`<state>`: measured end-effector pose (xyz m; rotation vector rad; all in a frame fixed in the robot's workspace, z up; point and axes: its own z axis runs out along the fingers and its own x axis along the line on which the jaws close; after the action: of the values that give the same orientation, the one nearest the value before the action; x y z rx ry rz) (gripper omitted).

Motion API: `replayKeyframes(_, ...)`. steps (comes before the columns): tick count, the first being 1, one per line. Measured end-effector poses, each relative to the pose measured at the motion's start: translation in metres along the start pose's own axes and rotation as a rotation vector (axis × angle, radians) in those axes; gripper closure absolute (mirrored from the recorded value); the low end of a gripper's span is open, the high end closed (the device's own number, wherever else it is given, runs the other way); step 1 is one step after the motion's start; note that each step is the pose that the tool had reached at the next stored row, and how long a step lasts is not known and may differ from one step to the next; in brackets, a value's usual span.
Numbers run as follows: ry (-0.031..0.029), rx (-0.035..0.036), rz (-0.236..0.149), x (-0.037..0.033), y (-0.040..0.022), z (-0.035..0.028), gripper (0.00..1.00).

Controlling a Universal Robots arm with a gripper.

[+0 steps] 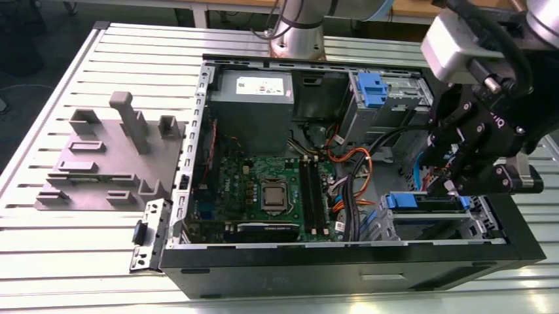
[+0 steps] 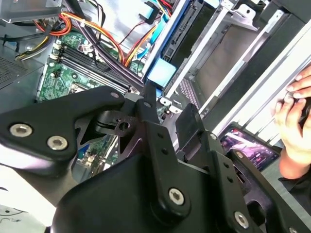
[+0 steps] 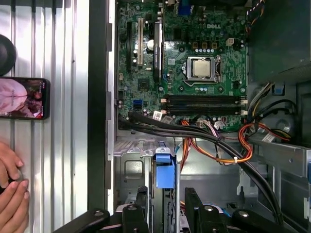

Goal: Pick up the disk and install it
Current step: 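Insert the disk into the insertion slot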

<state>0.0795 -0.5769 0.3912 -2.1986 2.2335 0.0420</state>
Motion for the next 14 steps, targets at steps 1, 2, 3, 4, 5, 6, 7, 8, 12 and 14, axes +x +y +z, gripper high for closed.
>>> replayKeyframes(1, 0.0000, 0.0000, 0.000, 0.0000, 0.0000, 0.0018, 0.56)
replayKeyframes(2, -0.0001, 0.0000, 0.000, 0.0001, 0.0000, 0.0036, 0.56)
replayKeyframes(3, 0.0000, 0.0000, 0.000, 0.0001, -0.0001, 0.0054, 0.56)
replayKeyframes(4, 0.0000, 0.0000, 0.000, 0.0002, -0.0001, 0.0072, 0.56)
replayKeyframes(5, -0.0002, 0.0000, 0.000, 0.0002, -0.0001, 0.0092, 0.58)
replayKeyframes(6, 0.0000, 0.0000, 0.000, 0.0003, -0.0001, 0.0110, 0.58)
replayKeyframes(7, 0.0000, 0.0000, 0.000, 0.0004, -0.0002, 0.0127, 0.58)
replayKeyframes(8, 0.0000, 0.0000, 0.000, 0.0005, -0.0002, 0.0145, 0.64)
replayKeyframes(12, -0.0001, 0.0000, 0.000, 0.0009, -0.0003, 0.0219, 0.82)
replayKeyframes(14, -0.0001, 0.0000, 0.000, 0.0012, -0.0003, 0.0255, 0.88)
